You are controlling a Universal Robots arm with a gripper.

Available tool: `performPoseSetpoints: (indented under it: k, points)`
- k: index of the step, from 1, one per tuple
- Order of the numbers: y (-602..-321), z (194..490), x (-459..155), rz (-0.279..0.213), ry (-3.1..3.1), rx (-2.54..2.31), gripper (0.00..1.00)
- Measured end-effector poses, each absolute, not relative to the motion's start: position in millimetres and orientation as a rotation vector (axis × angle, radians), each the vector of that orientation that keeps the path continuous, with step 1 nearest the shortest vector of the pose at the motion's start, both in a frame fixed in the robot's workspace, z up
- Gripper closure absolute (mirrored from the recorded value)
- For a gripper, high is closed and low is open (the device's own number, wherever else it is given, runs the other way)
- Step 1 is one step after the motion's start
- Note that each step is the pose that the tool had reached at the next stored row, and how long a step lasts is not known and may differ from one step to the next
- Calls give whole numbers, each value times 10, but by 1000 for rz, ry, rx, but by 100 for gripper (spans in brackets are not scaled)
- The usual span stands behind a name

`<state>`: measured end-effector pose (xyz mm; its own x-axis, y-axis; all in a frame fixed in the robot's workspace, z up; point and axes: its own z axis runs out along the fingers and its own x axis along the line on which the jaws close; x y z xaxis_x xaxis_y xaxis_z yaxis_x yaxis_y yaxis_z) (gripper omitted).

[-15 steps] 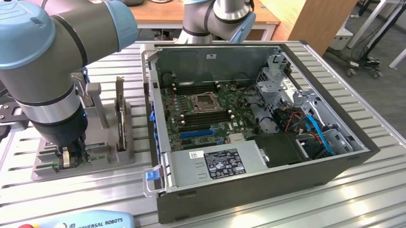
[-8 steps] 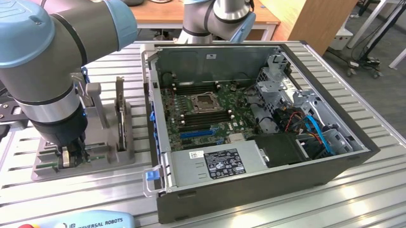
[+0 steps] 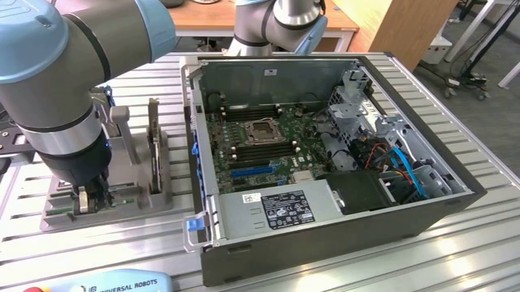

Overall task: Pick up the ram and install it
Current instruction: 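Pick up the ram and move it above insertion slot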

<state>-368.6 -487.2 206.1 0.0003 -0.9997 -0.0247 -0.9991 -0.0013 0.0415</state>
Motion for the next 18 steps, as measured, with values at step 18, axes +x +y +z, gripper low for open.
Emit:
performPoseSetpoints:
  k: [18]
  points:
    - [-4872, 2251, -3686, -73, -2209, 2216, 89]
